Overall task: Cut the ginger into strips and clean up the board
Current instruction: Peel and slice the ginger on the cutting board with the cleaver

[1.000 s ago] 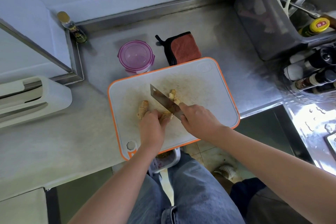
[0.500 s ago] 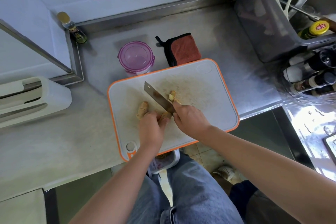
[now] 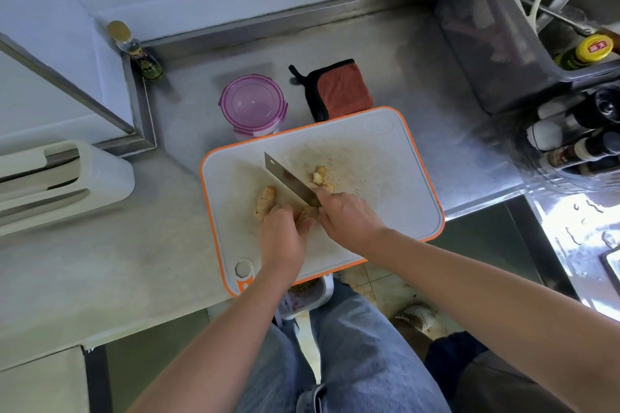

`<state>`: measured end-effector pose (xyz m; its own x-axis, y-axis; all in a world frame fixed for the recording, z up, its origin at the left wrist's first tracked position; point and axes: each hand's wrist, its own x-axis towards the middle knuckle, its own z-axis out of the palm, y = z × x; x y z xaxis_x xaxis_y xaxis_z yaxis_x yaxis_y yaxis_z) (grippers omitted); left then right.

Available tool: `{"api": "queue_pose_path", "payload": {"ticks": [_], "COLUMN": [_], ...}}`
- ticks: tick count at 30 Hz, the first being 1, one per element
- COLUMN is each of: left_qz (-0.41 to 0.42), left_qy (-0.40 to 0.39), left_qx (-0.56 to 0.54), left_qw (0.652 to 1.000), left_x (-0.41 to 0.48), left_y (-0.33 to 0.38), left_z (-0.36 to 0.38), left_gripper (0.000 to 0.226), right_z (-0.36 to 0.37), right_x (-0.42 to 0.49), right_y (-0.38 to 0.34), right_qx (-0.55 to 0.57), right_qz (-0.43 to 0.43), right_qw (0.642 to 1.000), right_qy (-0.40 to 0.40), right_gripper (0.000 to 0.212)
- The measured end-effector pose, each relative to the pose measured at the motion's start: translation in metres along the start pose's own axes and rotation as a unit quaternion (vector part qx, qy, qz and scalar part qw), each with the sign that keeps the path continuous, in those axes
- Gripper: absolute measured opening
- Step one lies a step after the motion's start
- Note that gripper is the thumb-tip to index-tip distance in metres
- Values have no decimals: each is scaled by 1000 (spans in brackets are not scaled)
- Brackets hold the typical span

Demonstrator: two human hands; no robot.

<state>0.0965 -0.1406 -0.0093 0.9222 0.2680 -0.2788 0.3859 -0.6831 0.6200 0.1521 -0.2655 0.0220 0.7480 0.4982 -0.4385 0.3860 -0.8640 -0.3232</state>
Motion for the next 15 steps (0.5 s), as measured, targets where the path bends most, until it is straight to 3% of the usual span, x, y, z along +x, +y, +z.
{"api": "queue_pose_path", "payload": {"ticks": [5,10,15], "left_qz": [-12,-80,-150], "left_qy": [-3,5,-11], "left_qx": [-14,-88,-121], "left_qw": [1000,993,981], "left_x": [0,-3,-2], "left_y": [-1,-1,0], "left_z": [-1,-2,3], "left_gripper": [25,23,22], "right_z": [6,4,-3], "right_x": [8,3,-14], "right_y": [-3,3,4], "right_qx": [14,149,167], "right_qz": [0,61,50], "right_qw": [999,983,980], "right_qy": [30,82,97], "right_gripper": [24,34,25]}}
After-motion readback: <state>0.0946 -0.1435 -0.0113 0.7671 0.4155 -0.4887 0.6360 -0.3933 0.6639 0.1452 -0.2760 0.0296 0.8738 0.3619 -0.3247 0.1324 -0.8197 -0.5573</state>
